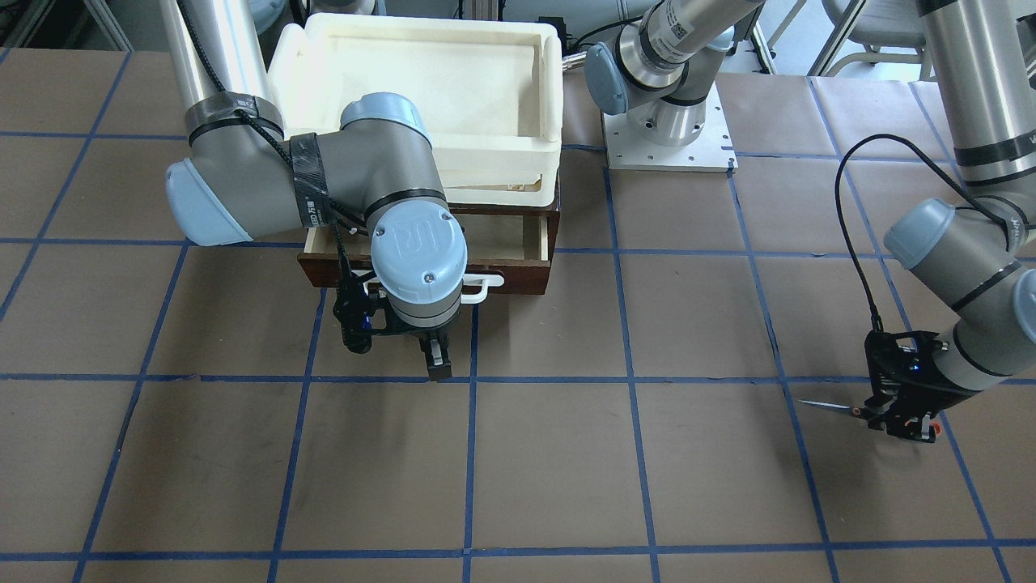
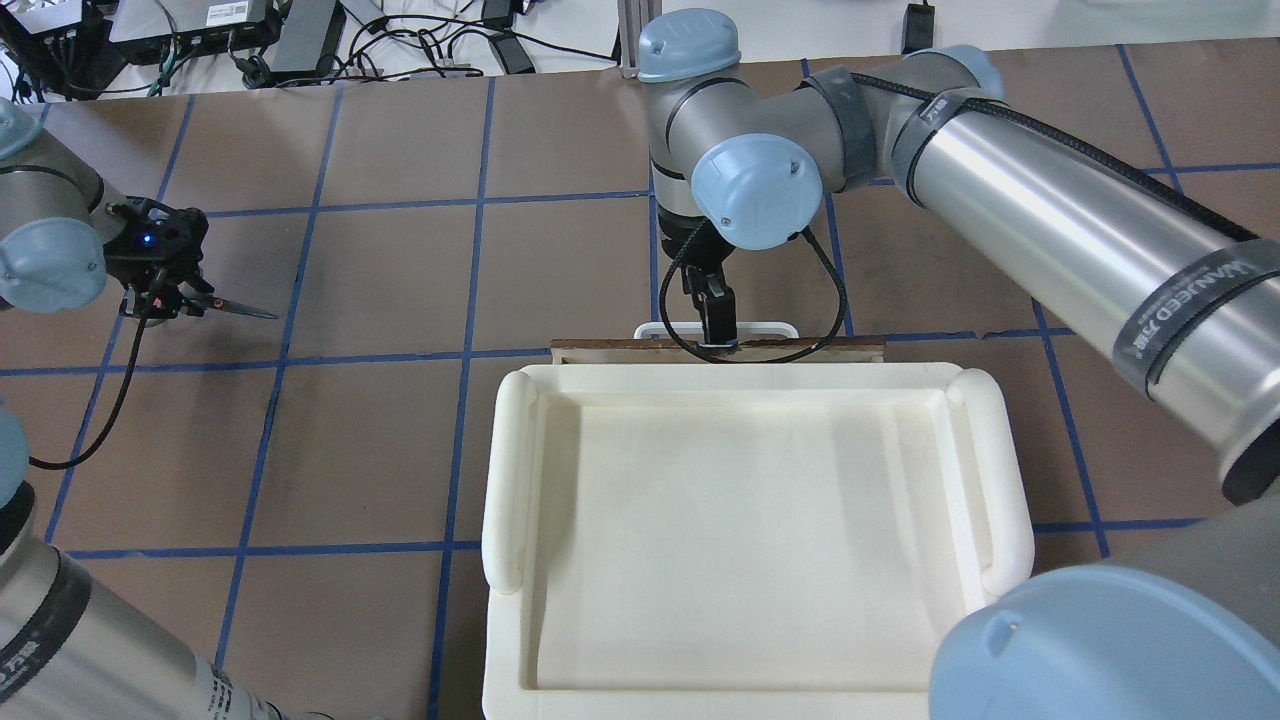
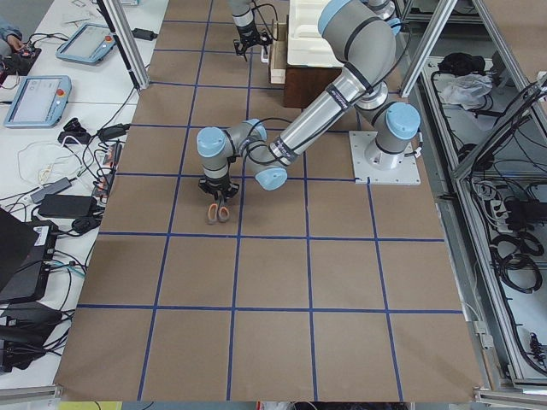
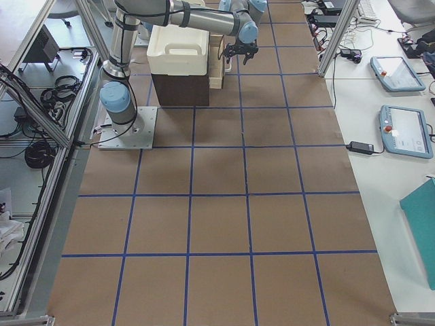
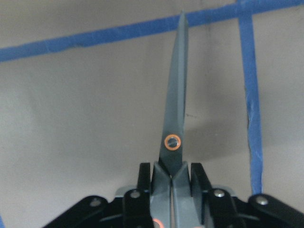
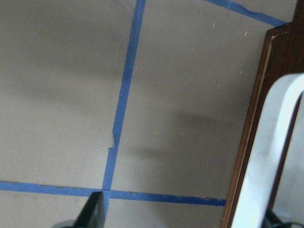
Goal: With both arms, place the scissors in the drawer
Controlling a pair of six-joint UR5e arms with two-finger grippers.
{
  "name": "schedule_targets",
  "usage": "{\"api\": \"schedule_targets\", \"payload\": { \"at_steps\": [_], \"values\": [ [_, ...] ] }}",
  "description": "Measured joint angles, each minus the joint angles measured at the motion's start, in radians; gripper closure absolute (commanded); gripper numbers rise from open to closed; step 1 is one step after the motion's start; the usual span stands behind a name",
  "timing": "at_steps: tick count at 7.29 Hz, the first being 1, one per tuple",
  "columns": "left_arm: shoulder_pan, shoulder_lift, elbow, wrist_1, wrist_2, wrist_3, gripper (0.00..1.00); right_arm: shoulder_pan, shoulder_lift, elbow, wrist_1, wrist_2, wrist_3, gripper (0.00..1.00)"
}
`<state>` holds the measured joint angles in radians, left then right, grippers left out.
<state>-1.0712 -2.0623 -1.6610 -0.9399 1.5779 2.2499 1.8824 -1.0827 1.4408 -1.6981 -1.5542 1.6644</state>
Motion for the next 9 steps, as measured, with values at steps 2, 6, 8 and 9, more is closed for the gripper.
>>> {"api": "schedule_targets", "payload": {
  "at_steps": [2,6,8,9],
  "values": [
    [-0.048,0.074,0.003,-0.067,0.000,-0.025,1.00,-0.005,0.012,-0.029,0.000,0.000,-0.003,0.00],
    [-0.194,0.222,0.041,-0.228,0.001,-0.160,1.00,-0.016,0.036,-0.073,0.000,-0.001,-0.011,0.00],
    [-0.283,0.278,0.049,-0.312,0.006,-0.198,1.00,-0.018,0.049,-0.090,-0.004,-0.003,-0.029,0.00],
    [-0.321,0.301,0.052,-0.342,0.013,-0.217,1.00,-0.022,0.056,-0.098,-0.008,-0.004,-0.036,0.00]
  ]
}}
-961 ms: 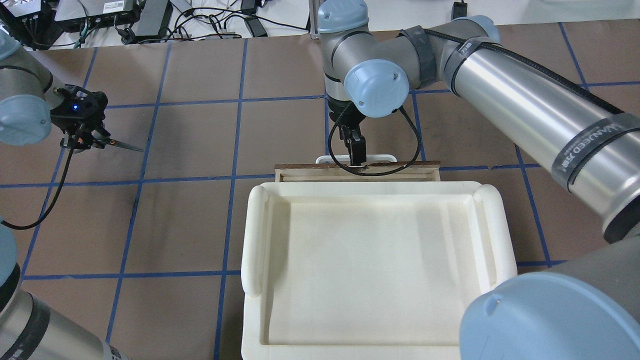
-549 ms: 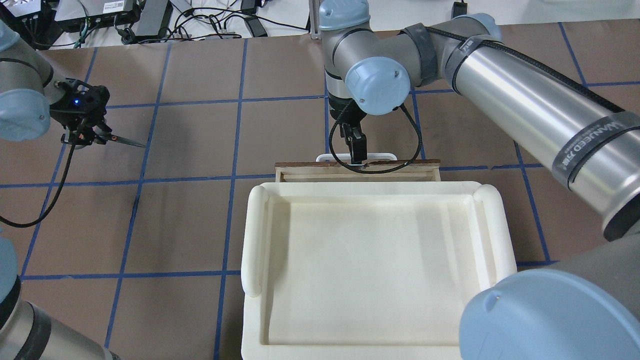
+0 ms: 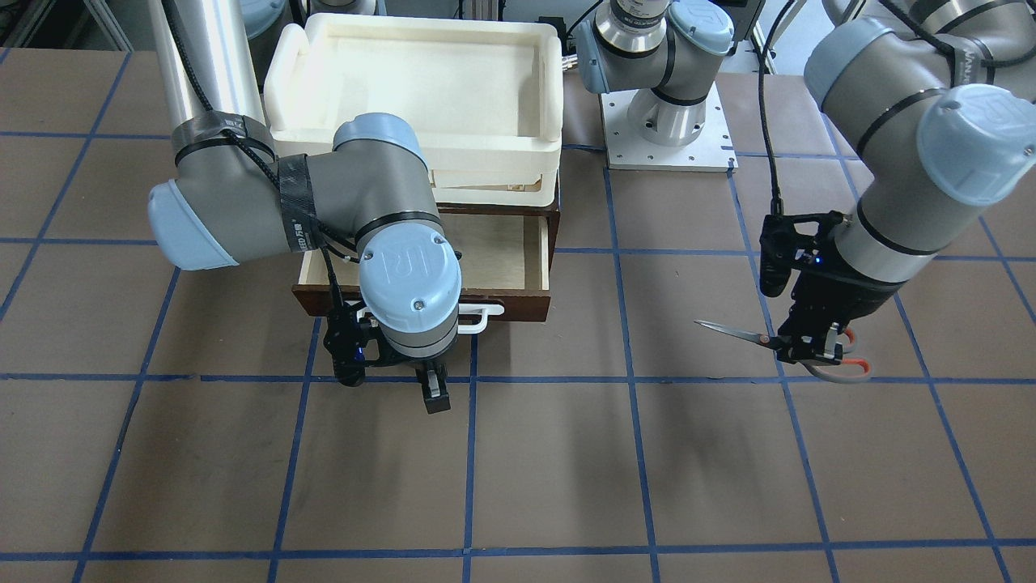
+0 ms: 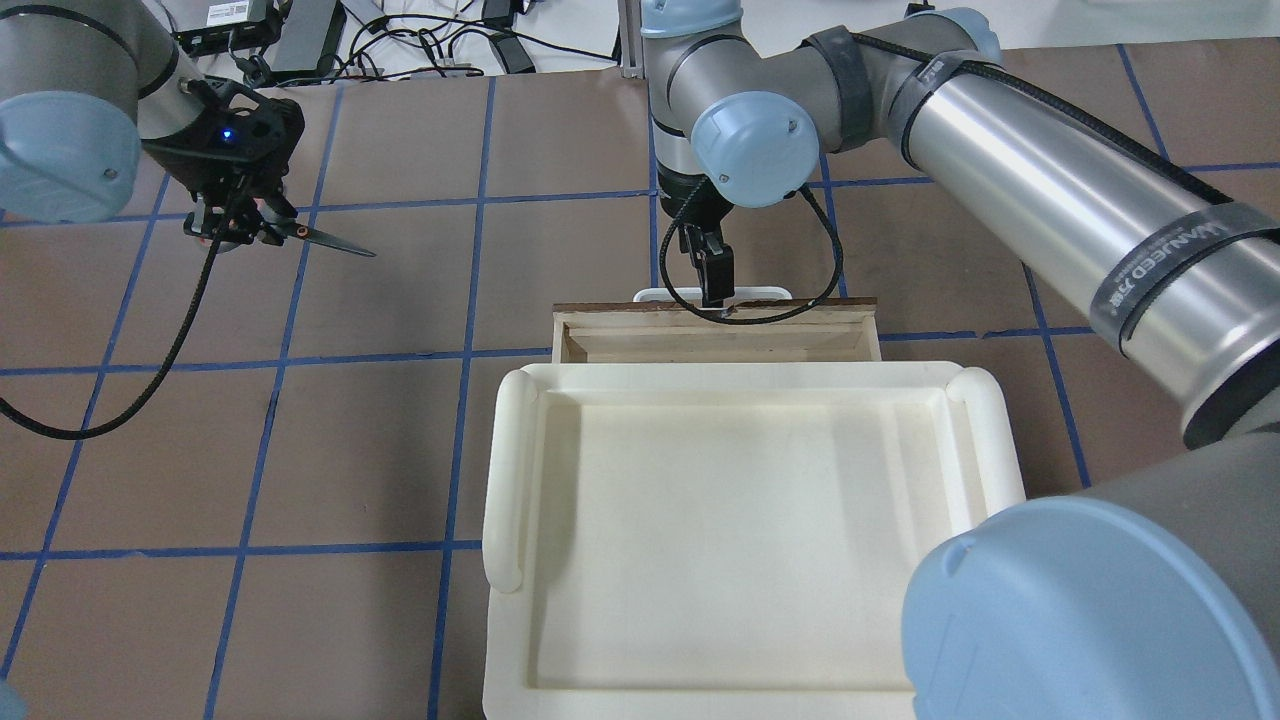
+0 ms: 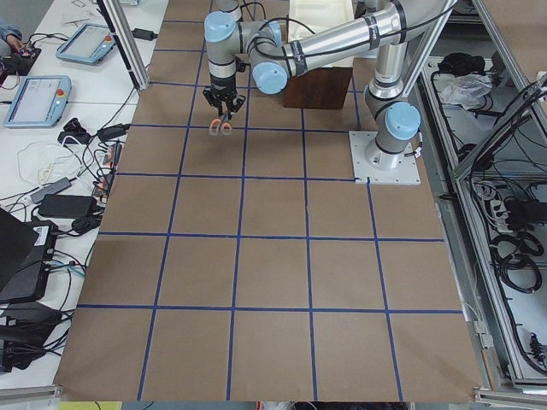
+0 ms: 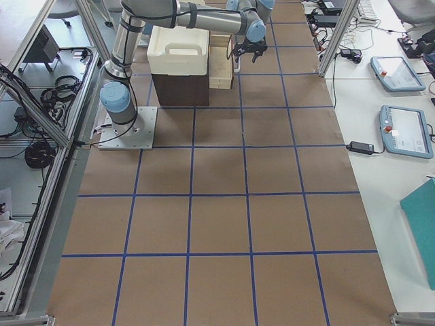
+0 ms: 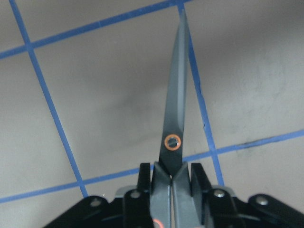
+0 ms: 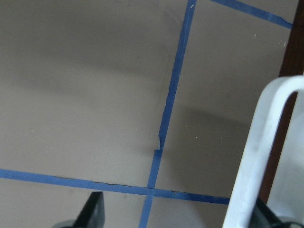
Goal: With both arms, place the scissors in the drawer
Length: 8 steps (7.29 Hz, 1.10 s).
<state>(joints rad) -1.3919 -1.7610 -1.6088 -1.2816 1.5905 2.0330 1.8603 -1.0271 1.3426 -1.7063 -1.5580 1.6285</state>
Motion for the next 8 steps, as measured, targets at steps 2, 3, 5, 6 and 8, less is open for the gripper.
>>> {"api": "schedule_targets", "payload": {
  "at_steps": [2,3,5,6,8],
  "values": [
    [-0.055,0.033,0.005,-0.051,0.015,-0.074,1.00,-0.012,0.010,-0.017,-0.007,0.000,-0.014,0.00],
    [-0.067,0.042,0.005,-0.071,0.015,-0.126,1.00,-0.015,0.013,-0.022,-0.009,0.000,-0.017,0.00],
    [-0.075,0.055,0.006,-0.115,0.012,-0.244,1.00,-0.017,0.016,-0.026,-0.017,0.002,-0.029,0.00],
    [-0.076,0.058,0.007,-0.134,0.004,-0.288,1.00,-0.017,0.022,-0.030,-0.030,0.003,-0.039,0.00],
    [-0.078,0.061,0.019,-0.177,-0.018,-0.359,1.00,-0.018,0.035,-0.049,-0.042,0.002,-0.045,0.00]
  ]
}}
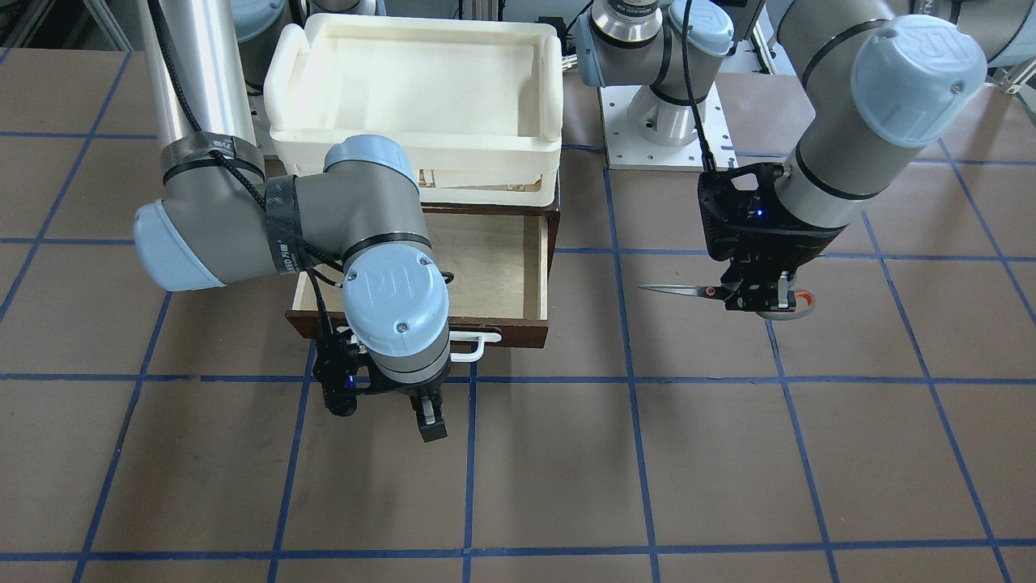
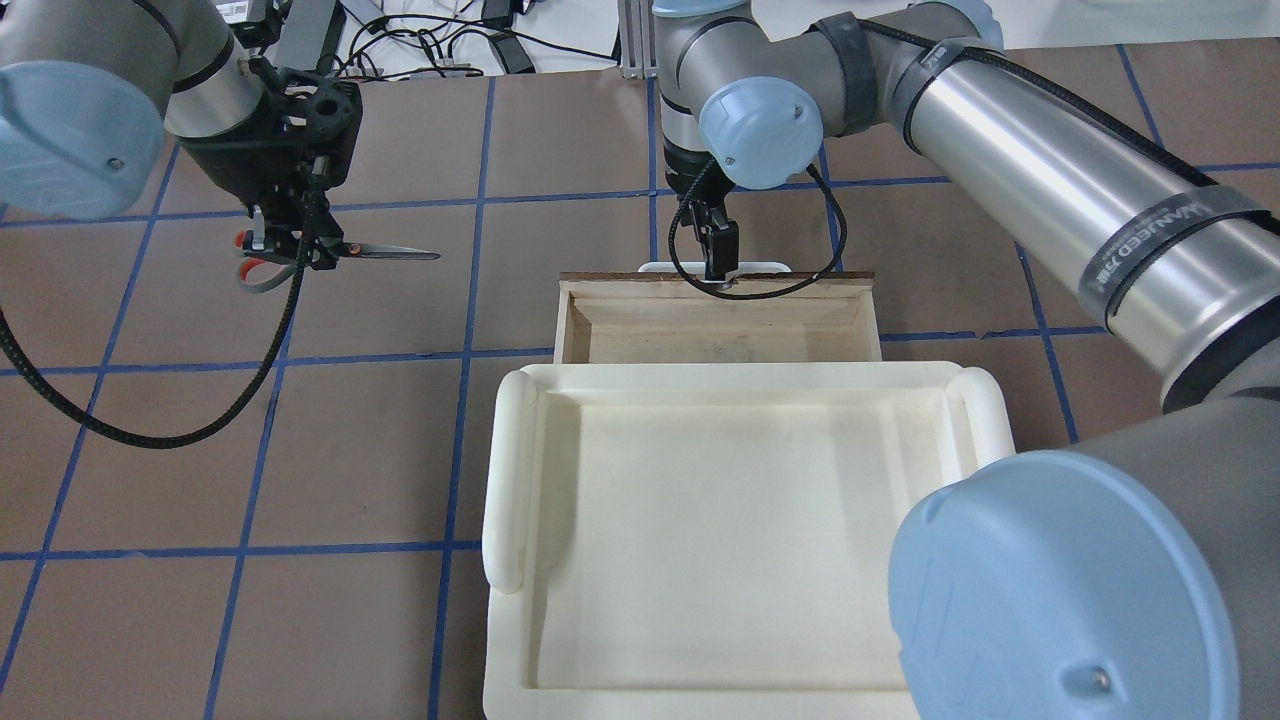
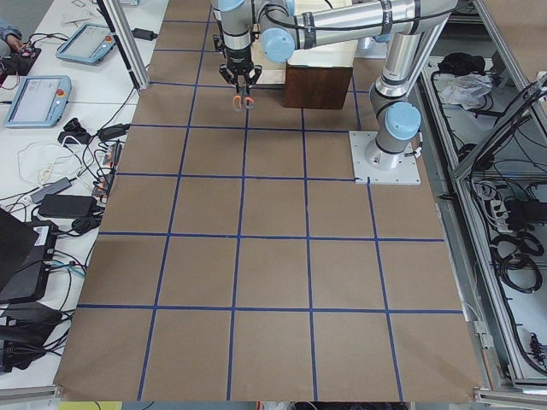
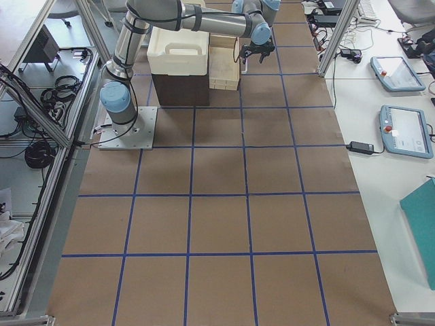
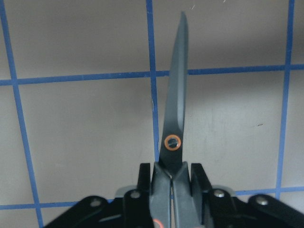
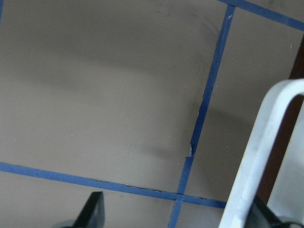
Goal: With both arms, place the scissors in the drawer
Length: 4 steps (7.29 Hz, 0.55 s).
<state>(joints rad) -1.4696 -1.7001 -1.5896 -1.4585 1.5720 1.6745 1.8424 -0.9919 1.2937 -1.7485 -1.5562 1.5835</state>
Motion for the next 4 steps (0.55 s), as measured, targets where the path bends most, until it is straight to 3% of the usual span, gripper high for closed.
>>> {"api": "schedule_targets", "payload": {
  "at_steps": [4],
  "values": [
    [-0.038,0.000,0.026,-0.027,0.003,-0.020,1.00,-0.014,0.003,-0.018,-0.002,-0.001,-0.015,0.00]
  ]
}}
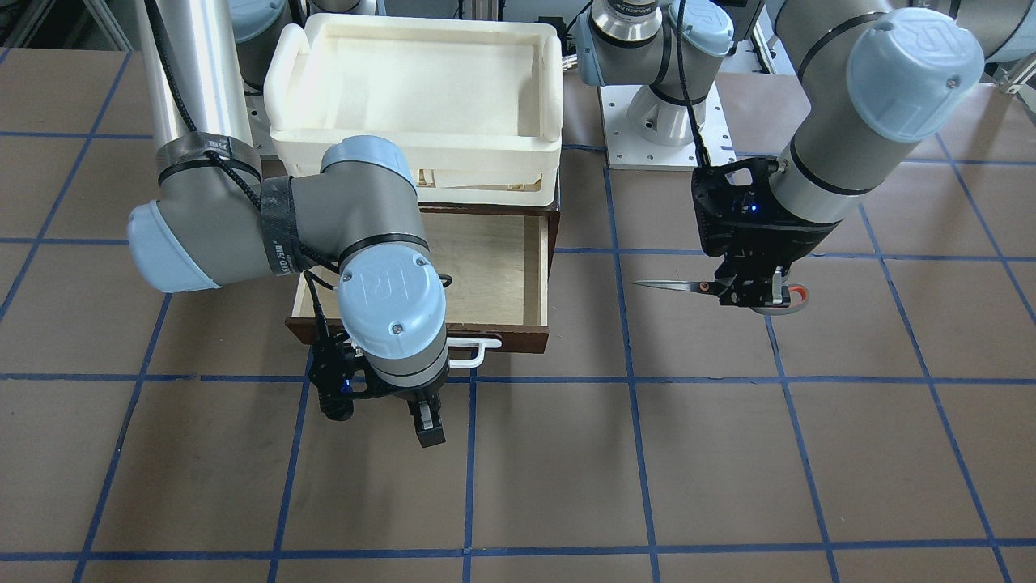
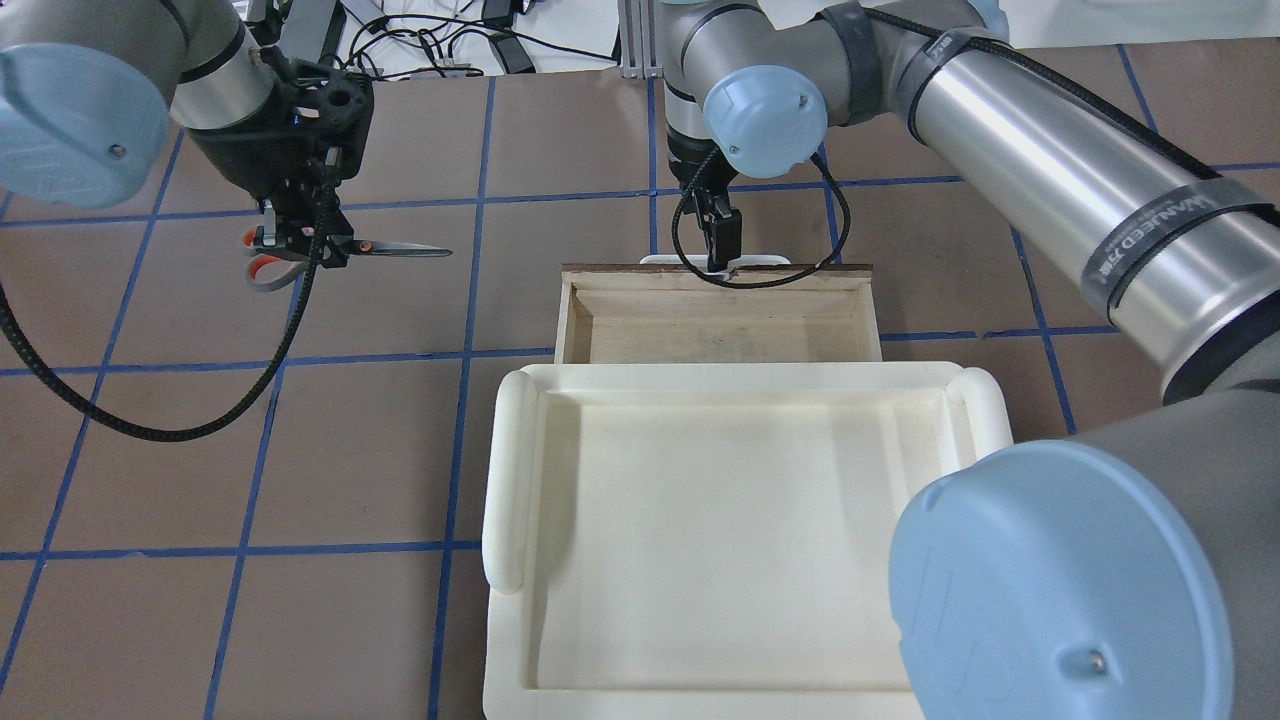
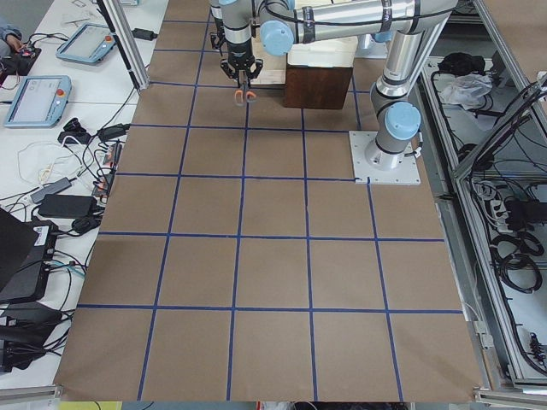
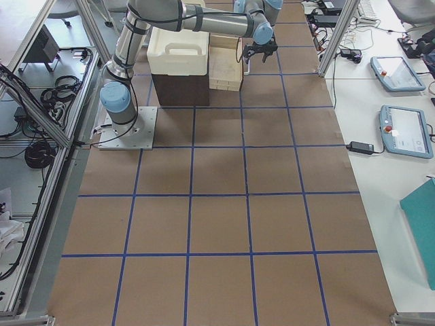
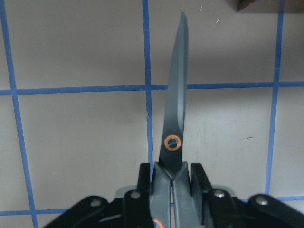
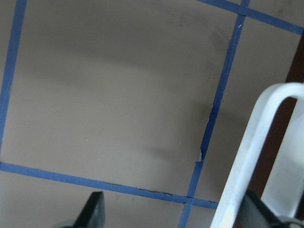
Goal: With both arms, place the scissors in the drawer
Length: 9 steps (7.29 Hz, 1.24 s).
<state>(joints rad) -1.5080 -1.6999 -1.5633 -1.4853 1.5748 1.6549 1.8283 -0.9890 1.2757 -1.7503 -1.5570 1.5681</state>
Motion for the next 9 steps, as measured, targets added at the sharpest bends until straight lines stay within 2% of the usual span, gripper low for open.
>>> {"api": "schedule_targets", "payload": {
  "at_steps": [5,7,9],
  "values": [
    [-0.009,0.000,0.006,-0.001,0.002,-0.001,1.00,-0.004,-0.015,-0.006,0.001,0.002,-0.005,0.00],
    [-0.009,0.000,0.006,-0.001,0.002,0.000,1.00,-0.004,-0.067,-0.008,0.007,-0.010,-0.006,0.00],
    [-0.009,0.000,0.006,-0.001,0.002,0.000,1.00,-0.004,-0.144,-0.005,0.021,-0.061,-0.068,0.00]
  ]
}}
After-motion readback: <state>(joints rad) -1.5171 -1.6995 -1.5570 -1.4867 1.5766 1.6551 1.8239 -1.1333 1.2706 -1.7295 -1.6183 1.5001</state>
